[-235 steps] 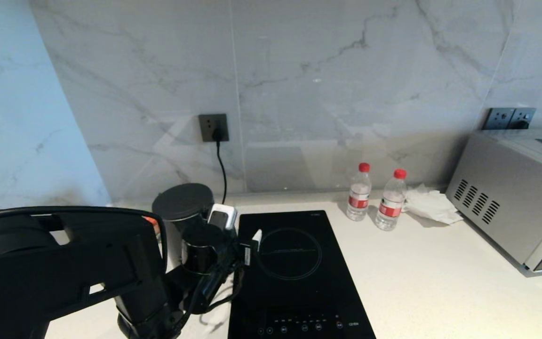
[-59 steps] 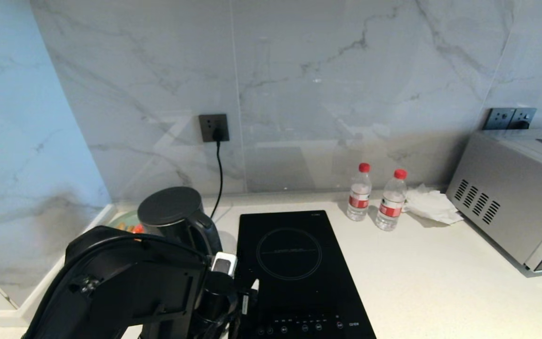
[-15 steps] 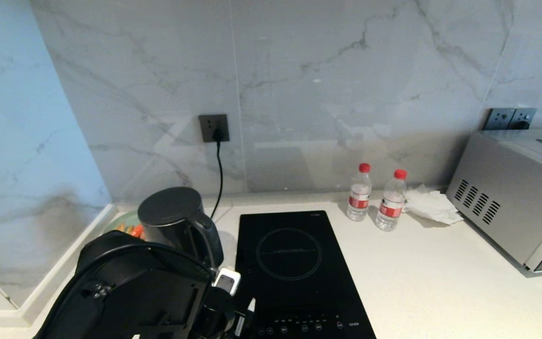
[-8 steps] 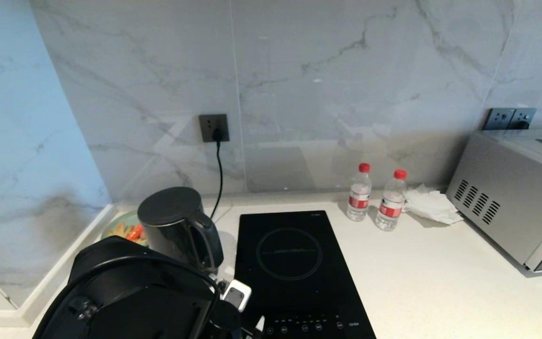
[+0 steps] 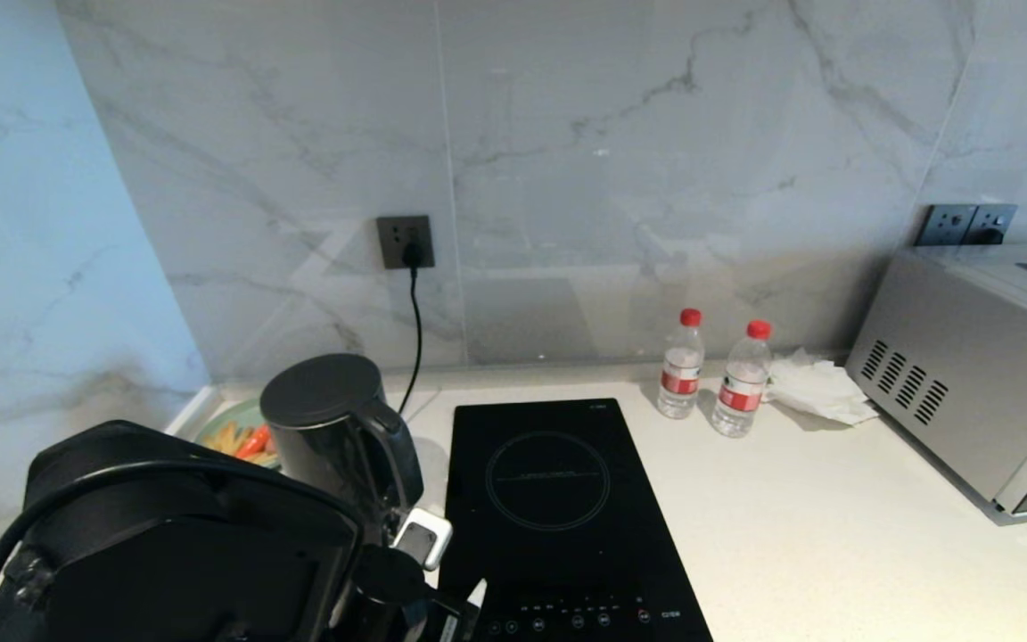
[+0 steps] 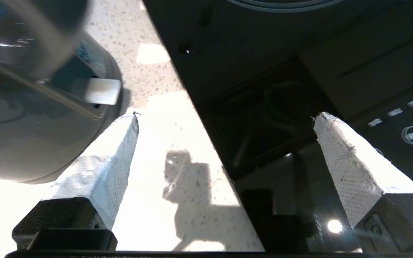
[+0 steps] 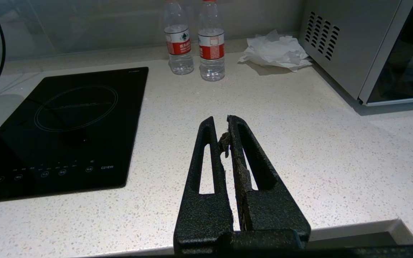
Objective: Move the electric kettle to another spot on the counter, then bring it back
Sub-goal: Pick up the kettle
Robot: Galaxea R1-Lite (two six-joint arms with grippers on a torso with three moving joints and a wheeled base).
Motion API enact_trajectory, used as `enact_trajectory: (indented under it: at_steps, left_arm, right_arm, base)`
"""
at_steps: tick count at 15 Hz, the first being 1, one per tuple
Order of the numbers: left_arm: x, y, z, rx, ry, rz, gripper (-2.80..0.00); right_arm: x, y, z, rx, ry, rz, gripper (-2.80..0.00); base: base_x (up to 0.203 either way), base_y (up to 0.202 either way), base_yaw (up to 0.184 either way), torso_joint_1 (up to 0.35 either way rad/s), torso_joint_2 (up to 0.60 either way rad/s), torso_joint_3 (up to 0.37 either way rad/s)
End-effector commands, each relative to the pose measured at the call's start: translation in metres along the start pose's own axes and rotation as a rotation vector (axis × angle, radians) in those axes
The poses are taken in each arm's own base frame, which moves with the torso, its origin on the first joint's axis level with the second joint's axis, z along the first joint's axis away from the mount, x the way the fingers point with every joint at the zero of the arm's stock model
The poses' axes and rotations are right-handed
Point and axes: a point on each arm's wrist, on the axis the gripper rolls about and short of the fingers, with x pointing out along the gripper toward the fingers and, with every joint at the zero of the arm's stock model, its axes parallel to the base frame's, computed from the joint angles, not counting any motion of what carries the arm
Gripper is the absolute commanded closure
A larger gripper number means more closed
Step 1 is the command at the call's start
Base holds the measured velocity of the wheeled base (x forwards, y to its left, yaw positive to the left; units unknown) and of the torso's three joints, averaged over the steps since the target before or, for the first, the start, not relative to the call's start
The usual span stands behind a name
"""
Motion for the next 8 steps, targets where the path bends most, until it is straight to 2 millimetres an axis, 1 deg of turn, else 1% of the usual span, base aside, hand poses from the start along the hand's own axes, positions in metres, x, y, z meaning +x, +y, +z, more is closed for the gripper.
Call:
enact_trajectory:
  at_steps: [1, 3, 5, 6, 8]
  left_arm:
    - [-0.008, 0.009, 0.018, -0.069, -0.068, 0.017, -2.80]
    - [-0.006, 0.027, 0.024, -0.123, -0.085, 0.070, -2.80]
    - [-0.005, 0.038, 0.027, -0.153, -0.094, 0.096, -2.80]
    - [-0.007, 0.043, 0.032, -0.175, -0.112, 0.102, -2.80]
    - [-0.012, 0.046, 0.037, -0.193, -0.134, 0.102, -2.80]
  right_arm:
    - [0.000, 0.000, 0.000, 0.000, 0.000, 0.000, 0.00]
    - [0.000, 0.000, 0.000, 0.000, -0.001, 0.000, 0.00]
    - [0.000, 0.000, 0.000, 0.000, 0.000, 0.000, 0.00]
    - [0.000, 0.000, 0.000, 0.000, 0.000, 0.000, 0.00]
    - [0.000, 0.000, 0.000, 0.000, 0.000, 0.000, 0.00]
  base:
    - [0.000, 0.000, 0.000, 0.000, 0.00, 0.000]
    - [0.000, 0.000, 0.000, 0.000, 0.00, 0.000]
    - [0.000, 0.000, 0.000, 0.000, 0.00, 0.000]
    - [0.000, 0.000, 0.000, 0.000, 0.00, 0.000]
    - [0.000, 0.000, 0.000, 0.000, 0.00, 0.000]
